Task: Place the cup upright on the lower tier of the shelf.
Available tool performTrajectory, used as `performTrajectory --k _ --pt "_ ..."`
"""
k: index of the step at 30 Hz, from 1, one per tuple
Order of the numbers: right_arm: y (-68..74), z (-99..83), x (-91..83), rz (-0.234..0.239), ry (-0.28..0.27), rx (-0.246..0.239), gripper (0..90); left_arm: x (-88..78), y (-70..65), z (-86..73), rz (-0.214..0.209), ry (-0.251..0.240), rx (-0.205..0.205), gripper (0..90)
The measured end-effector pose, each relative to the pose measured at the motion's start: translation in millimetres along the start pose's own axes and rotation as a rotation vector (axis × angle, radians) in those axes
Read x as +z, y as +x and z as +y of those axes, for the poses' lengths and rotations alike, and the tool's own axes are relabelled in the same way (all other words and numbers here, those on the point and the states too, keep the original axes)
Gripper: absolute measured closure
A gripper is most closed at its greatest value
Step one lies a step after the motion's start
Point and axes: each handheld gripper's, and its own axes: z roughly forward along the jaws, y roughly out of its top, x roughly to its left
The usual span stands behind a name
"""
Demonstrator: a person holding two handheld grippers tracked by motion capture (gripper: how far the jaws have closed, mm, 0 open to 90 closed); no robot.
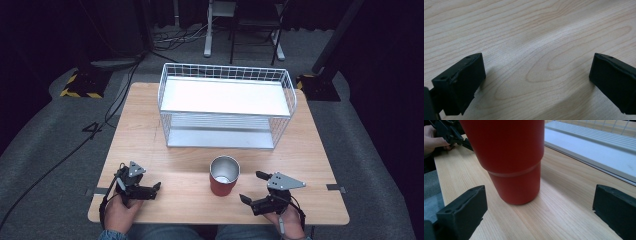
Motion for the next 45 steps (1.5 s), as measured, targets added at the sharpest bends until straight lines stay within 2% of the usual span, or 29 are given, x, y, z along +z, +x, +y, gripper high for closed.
performTrajectory --k 12,18,34,41,45 --pt "13.0 3.4 21.6 0.024 -0.001 -0.004 0.0 0.0 0.0 0.0 0.0 0.0 0.0 0.8" --pt "16.1 4.9 33.6 0.004 0.008 -0.018 0.1 0.0 0.1 0.0 0.0 0.0 0.0 0.8" --pt "27.8 8.3 66.3 0.01 0.039 -0.034 0.5 0.0 0.1 0.0 0.0 0.0 0.0 0.8" --pt "30.0 10.8 72.8 -0.006 0.054 -0.024 2.5 0.0 0.0 0.0 0.0 0.0 0.0 0.8" --pt "29.2 11.6 75.0 -0.013 0.088 -0.021 3.6 0.0 0.1 0.0 0.0 0.0 0.0 0.8"
